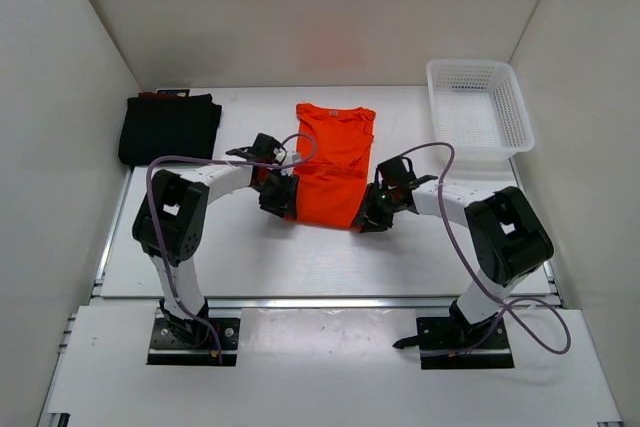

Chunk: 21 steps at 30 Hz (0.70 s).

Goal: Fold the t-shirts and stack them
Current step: Grab one side of the 2/3 rectangular tshirt with both arms, then fold the long partially folded tshirt into a neat square

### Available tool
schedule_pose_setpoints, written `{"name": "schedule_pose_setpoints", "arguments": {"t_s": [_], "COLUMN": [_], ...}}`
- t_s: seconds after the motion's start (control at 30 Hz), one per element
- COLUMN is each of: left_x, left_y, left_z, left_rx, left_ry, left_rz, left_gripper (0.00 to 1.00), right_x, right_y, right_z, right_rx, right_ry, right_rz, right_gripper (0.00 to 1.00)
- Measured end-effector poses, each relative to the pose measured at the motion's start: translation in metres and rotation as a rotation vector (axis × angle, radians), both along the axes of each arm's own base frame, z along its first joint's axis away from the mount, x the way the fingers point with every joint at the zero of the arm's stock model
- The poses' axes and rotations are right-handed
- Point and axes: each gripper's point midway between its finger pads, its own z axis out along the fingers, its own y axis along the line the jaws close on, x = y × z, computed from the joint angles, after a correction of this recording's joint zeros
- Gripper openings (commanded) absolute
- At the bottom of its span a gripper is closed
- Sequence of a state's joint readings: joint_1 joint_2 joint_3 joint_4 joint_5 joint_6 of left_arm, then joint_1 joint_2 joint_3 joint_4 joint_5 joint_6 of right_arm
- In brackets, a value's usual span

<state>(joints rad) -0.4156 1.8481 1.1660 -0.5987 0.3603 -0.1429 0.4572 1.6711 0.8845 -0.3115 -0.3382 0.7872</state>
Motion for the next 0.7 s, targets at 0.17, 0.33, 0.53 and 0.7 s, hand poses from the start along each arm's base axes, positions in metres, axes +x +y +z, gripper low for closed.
{"name": "schedule_pose_setpoints", "arguments": {"t_s": [0.17, 0.33, 0.53, 0.7], "left_x": [0.001, -0.005, -0.04, -0.077], "left_y": [-0.005, -0.007, 0.004, 0.01], "left_z": [-0.001, -0.001, 0.005, 0.025], "left_rx": [-0.025, -0.064, -0.107, -0.148], "left_ry": [0.011, 0.037, 0.132, 0.19], "left_rz": [0.011, 0.006, -0.025, -0.103], "left_gripper": [0.14, 0.08, 0.04, 0.04], "right_x": [-0.002, -0.009, -0.017, -0.046], "right_y": [0.0, -0.004, 0.002, 0.008], "right_z": [-0.006, -0.001, 0.039, 0.066], "right_rx": [0.047, 0.098, 0.163, 0.192], "right_ry": [0.004, 0.005, -0.074, -0.116], "right_rz": [-0.031, -0.068, -0.037, 0.026], "right_gripper": [0.0, 0.0, 0.0, 0.0]}}
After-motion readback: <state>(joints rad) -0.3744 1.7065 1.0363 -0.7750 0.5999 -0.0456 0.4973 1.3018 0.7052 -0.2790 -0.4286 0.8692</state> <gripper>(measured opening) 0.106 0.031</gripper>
